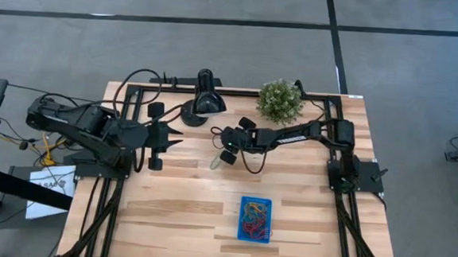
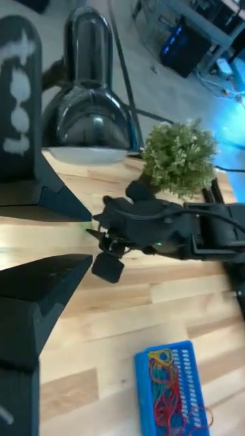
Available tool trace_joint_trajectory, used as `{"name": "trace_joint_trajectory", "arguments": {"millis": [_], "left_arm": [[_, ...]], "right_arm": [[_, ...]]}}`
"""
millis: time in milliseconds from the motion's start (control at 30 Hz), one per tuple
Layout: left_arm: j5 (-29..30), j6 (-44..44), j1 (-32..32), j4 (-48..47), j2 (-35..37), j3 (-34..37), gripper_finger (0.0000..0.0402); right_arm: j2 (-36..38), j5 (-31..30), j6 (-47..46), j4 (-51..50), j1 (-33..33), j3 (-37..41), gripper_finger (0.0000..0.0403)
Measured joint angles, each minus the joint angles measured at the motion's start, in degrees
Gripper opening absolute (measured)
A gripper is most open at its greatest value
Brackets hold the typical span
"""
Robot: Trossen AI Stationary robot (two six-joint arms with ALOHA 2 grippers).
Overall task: Pick and place items into bin
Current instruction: Put the green rubber band into the blue bin
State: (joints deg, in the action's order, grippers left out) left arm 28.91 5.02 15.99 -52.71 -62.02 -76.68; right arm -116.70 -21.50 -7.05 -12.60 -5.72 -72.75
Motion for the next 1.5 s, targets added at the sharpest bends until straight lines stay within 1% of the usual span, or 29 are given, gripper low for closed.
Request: {"name": "trace_joint_trajectory", "arguments": {"millis": [67,133,300,700,800,867,967,1033,1100,1167,1200,1333,1400,1500], "left_arm": [[1.07,0.02,0.00,-0.70,-0.08,-0.02,0.0077],[1.93,-0.01,0.00,-0.93,-0.13,-0.02,0.0077],[2.07,-0.23,-0.02,-0.68,-0.13,-0.02,0.0077],[2.09,-1.31,-0.02,-0.61,-0.11,-0.02,0.0077],[2.09,-1.31,-0.02,-0.58,-0.11,-0.02,0.0077],[2.09,-1.33,-0.02,-0.57,-0.11,-0.02,0.0077],[1.80,-1.36,-0.02,-0.57,-0.11,-0.02,0.0077],[1.74,-1.36,-0.02,-0.55,-0.11,-0.02,0.0077],[1.65,-1.38,-0.02,-0.52,-0.11,-0.02,0.0077],[1.59,-1.40,-0.02,-0.52,-0.11,-0.02,0.0077],[1.55,-1.40,-0.02,-0.50,-0.11,-0.02,0.0077],[1.51,-1.43,-0.02,-0.38,-0.09,-0.02,0.0077],[1.51,-1.44,-0.02,-0.31,-0.09,-0.02,0.0077],[1.50,-1.42,-0.02,-0.35,-0.09,-0.02,0.0077]], "right_arm": [[1.27,-0.96,-0.01,-1.12,0.04,-0.10,0.0129],[1.47,-0.42,-0.14,-0.70,-0.29,-0.13,0.0129],[1.20,6.19,-3.15,-0.88,-1.55,-0.02,0.0129],[1.15,6.40,-4.08,-0.48,-1.75,-0.02,0.0129],[1.15,5.67,-4.17,-0.64,-1.43,-0.02,0.0129],[1.13,5.11,-5.87,-0.81,-1.52,-0.02,0.0129],[1.10,6.32,-7.96,-1.00,-1.95,0.09,0.0129],[-0.41,6.21,-7.99,0.31,-1.92,0.10,0.0129],[-1.17,6.44,-8.05,-1.10,-1.85,0.47,0.0129],[-3.51,6.54,-7.90,1.48,-1.46,-0.23,0.0129],[-4.26,5.64,-7.88,2.31,-1.31,-0.33,0.0129],[-5.45,5.25,-7.78,2.44,-0.66,-0.18,0.0129],[-4.75,4.51,-7.74,2.78,-0.61,-0.12,0.0126],[-4.96,4.85,-8.05,2.82,-0.74,-0.11,0.0112]]}}
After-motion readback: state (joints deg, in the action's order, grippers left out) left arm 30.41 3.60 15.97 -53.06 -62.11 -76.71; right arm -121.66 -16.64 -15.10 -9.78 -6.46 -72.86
